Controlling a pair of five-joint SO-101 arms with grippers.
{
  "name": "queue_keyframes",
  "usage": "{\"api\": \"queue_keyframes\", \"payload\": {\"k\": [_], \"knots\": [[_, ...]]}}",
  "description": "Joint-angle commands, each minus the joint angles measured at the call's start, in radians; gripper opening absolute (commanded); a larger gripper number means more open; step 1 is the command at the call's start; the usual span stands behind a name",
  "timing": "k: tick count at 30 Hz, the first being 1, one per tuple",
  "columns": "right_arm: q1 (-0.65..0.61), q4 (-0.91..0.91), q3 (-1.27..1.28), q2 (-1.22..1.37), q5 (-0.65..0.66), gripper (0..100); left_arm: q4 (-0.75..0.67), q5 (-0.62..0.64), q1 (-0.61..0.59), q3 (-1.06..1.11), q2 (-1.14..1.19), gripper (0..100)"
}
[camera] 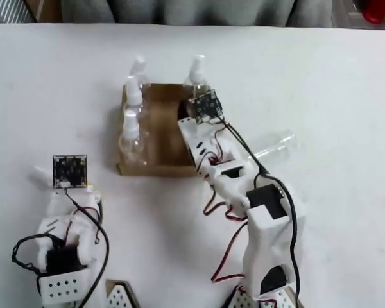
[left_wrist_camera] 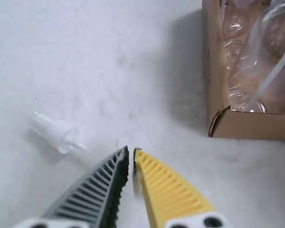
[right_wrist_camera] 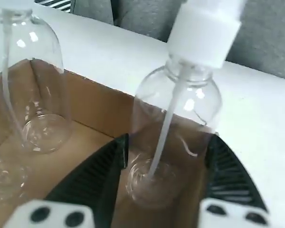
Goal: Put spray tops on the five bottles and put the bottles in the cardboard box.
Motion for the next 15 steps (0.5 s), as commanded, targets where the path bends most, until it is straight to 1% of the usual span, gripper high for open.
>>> {"api": "queue_keyframes", "payload": {"k": [1, 4, 7, 10, 15], "knots": [[-0.027, -0.002, 0.005, -0.012, -0.005, 20.6, -0.002, -0.011, -0.01, -0.005, -0.008, 2], [-0.028, -0.002, 0.006, -0.012, -0.005, 21.4, -0.002, -0.011, -0.01, -0.005, -0.008, 2], [-0.028, 0.001, 0.006, -0.012, -0.002, 28.6, -0.002, -0.011, -0.01, -0.005, -0.008, 2], [-0.028, 0.002, 0.014, -0.01, 0.043, 34.9, -0.002, -0.011, -0.01, -0.005, -0.008, 2], [-0.028, -0.002, 0.023, -0.012, 0.049, 35.2, -0.002, -0.011, -0.01, -0.005, -0.008, 2]]}}
